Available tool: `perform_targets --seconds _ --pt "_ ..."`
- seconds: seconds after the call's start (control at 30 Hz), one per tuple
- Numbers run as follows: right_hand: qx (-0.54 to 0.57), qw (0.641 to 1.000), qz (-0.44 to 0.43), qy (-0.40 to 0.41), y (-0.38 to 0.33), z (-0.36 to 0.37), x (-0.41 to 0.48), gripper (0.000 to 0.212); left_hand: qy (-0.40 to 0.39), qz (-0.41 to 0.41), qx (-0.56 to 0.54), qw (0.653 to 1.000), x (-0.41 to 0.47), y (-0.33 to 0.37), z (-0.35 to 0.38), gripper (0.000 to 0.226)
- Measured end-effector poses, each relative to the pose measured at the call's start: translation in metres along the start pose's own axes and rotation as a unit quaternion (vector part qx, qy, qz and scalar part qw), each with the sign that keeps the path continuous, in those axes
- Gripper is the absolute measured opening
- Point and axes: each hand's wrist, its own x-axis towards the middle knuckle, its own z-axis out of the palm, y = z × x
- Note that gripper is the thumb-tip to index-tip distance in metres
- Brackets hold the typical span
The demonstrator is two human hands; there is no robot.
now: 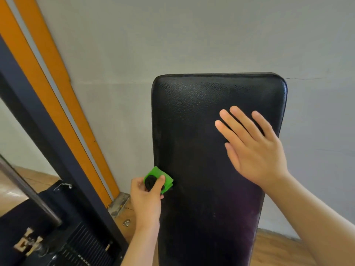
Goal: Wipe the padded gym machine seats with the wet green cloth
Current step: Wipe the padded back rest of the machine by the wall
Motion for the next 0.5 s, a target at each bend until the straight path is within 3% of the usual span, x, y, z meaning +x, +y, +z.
perform_targets --seconds 0.13,0.3,0.5 --pt "0.005 1.000 0.000 -0.003 -0.001 0.001 -0.001 0.048 -0.025 0.073 -0.040 0.996 0.012 0.045 0.016 0.024" --pt "0.011 1.000 0.003 -0.004 0.000 -0.001 0.000 0.048 -0.008 0.182 -0.013 0.983 0.042 0.091 0.034 0.035" --pt "0.009 1.000 0.002 -0.008 0.001 -0.001 -0.001 0.048 0.021 0.133 -0.031 0.990 0.043 0.072 0.030 0.031"
